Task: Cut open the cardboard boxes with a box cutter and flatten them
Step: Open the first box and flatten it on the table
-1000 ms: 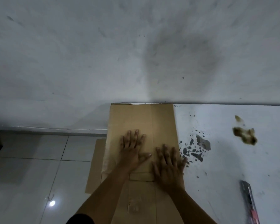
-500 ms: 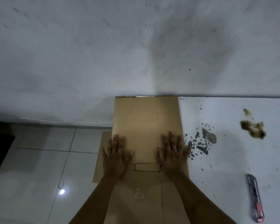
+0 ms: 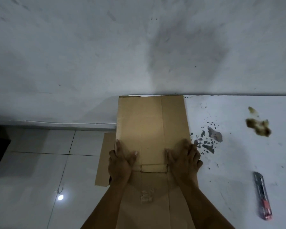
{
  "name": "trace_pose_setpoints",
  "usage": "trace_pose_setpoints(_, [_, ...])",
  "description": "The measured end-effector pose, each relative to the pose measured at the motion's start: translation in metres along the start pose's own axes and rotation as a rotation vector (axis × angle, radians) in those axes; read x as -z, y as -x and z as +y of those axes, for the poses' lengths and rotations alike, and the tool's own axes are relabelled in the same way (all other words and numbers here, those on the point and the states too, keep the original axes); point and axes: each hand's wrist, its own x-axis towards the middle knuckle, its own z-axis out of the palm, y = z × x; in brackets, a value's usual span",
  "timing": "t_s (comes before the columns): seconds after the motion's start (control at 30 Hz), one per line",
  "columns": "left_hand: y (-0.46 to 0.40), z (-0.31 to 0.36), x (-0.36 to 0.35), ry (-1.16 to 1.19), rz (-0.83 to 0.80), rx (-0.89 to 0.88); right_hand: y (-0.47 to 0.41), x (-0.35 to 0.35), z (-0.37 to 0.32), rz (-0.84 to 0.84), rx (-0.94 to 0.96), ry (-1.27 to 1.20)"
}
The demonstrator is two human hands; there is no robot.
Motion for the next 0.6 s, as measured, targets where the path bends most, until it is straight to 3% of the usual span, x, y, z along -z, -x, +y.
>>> trace_pose_setpoints(0.07, [-0.002, 0.001, 0.004, 0.093, -0.039, 0.031, -0.009, 0.009, -0.003, -0.020, -0.101, -0.036])
trace_pose_setpoints(0.2, [-0.013, -0.003, 0.018, 0.338, -0.140, 0.151, -0.039, 0.038, -0.003, -0.239, -0.402, -0.329])
trace_pose_setpoints(0.3, [-0.011, -0.007, 0.034, 0.479, -0.242, 0.156, -0.037, 0.049, 0.005, -0.347, -0.317, -0.396])
trace_pose_setpoints(0.6, [0.012, 0.021, 0.061, 0.651, -0.361, 0.069, 0.001, 0.071, 0.040, -0.252, -0.241, -0.469])
